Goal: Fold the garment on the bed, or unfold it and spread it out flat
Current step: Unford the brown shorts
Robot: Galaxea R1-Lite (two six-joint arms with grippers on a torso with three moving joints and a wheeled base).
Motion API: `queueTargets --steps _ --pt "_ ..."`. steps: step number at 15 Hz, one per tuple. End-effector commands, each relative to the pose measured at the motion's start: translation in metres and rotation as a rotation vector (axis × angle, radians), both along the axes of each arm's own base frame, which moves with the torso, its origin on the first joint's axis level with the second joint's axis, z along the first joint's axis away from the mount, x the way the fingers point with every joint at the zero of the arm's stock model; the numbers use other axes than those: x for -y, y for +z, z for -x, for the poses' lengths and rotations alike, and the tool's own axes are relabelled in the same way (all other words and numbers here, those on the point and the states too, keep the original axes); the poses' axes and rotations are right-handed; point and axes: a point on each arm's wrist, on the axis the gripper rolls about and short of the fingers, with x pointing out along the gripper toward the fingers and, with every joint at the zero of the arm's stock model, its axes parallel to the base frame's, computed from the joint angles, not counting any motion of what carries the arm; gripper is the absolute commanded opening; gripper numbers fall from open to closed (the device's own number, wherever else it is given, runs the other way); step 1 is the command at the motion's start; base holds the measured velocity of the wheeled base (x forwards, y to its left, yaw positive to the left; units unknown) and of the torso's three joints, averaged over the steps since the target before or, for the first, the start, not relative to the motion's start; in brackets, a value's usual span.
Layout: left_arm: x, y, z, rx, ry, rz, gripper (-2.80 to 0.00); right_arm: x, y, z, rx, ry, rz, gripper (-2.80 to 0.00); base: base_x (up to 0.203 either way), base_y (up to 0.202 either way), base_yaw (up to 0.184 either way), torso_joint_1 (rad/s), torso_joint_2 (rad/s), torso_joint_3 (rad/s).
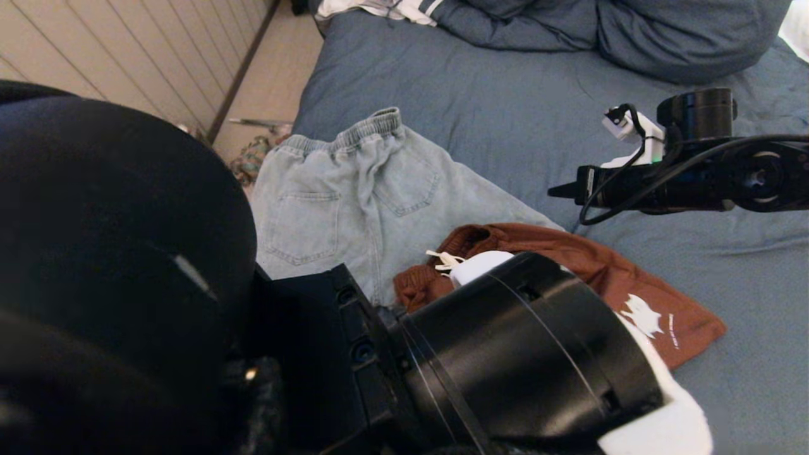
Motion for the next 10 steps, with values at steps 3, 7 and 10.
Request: queueTargets --steps 3,7,10 --pt "0.002 -0.003 0.002 0.005 0.000 -0.009 0.00 0.000 -0.001 -0.001 -0.004 0.003 0.000 -2.80 0.000 0.000 0.000 0.000 0.00 0.000" --pt "0.007 -0.006 0.000 0.036 0.015 -0.003 0.00 -0.001 -0.002 0.000 -0.006 0.004 0.000 -2.80 0.000 0.000 0.000 0.000 0.00 0.000" --pt "0.011 -0.004 -0.005 0.129 0.066 0.038 0.00 -0.001 -0.002 -0.001 -0.006 0.006 0.000 -2.80 0.000 0.000 0.000 0.000 0.00 0.000"
